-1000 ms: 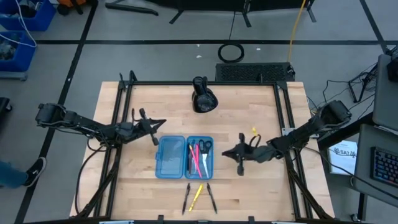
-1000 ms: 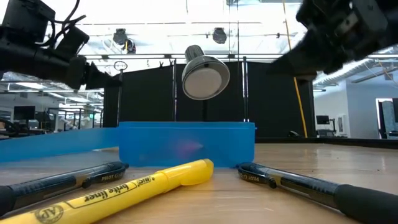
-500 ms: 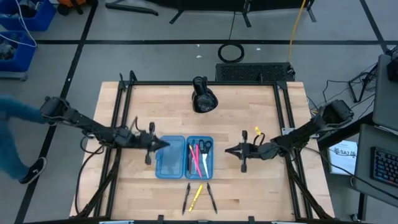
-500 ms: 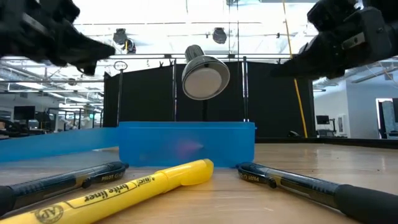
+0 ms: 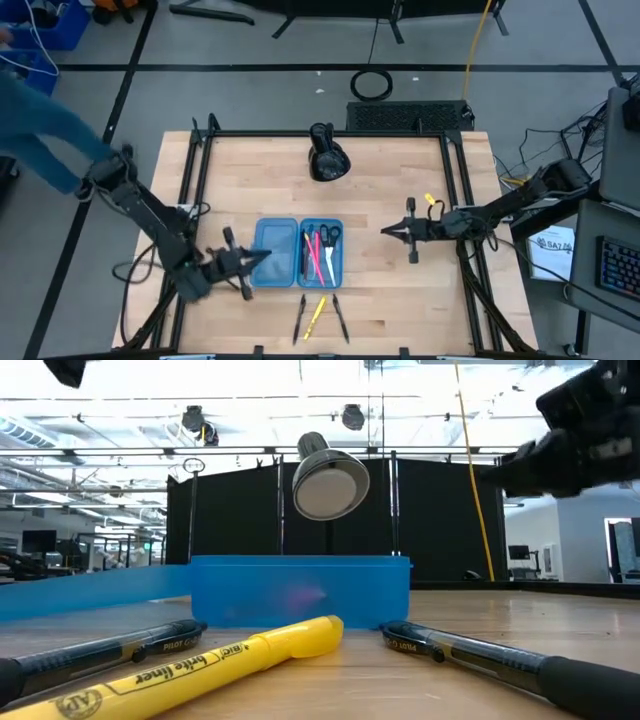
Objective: Pick & place school supplies into a supply box
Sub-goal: Put the left black pen into the blue supply box
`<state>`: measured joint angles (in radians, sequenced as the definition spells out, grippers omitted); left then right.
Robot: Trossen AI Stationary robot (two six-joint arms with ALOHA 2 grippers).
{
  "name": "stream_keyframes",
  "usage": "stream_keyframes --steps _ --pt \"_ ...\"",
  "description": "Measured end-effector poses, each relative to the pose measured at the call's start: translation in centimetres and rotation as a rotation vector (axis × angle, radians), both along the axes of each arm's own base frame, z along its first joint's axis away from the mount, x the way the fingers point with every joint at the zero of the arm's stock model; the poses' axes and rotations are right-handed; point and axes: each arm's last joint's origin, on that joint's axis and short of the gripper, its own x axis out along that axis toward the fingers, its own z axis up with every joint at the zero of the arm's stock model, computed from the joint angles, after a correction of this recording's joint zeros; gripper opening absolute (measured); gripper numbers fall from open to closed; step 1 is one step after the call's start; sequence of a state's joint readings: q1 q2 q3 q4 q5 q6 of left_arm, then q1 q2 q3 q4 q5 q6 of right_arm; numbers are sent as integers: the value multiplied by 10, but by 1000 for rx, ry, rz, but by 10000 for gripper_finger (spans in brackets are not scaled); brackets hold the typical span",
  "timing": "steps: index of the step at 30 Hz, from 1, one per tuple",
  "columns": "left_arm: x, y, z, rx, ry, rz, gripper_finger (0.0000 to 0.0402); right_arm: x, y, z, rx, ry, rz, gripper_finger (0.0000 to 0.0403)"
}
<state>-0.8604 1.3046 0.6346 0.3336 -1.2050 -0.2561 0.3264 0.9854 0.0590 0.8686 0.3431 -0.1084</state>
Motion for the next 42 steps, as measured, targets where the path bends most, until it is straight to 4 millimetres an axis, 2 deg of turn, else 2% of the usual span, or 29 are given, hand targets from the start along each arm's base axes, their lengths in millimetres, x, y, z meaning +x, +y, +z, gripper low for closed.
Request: stream_keyframes --steps 5,8,10,13,18,21,23,27,32,36,39,42 --pt "32 -33 10 -65 40 5 5 -2 -1 6 -70 -55 8 0" --pt "52 -49 10 -191 73 10 3 -2 -1 10 -119 -88 10 0" --pt "64 -55 1 -319 102 42 3 -2 -1 11 -154 -100 12 0" --pt "80 -66 -23 -473 176 72 4 -2 -1 12 -161 -109 16 0" --pt "99 -100 -54 -537 189 84 4 -2 0 6 -169 -54 23 0" --pt "106 -119 -59 -518 162 94 2 -3 0 1 -157 -1 28 0" --pt "106 -124 -52 -556 154 128 3 -3 0 -2 -145 23 38 0" --pt "108 -120 -24 -636 221 242 2 -3 3 -2 -109 19 149 0" --pt "125 -93 4 -774 555 459 1 -3 7 0 -93 1 257 0" --pt "148 -72 5 -869 758 600 1 -3 7 2 -90 -17 255 0" --pt "158 -68 8 -930 828 614 2 -3 7 2 -95 -23 256 0" --pt "163 -68 2 -986 851 635 2 -3 7 4 -104 -46 256 0"
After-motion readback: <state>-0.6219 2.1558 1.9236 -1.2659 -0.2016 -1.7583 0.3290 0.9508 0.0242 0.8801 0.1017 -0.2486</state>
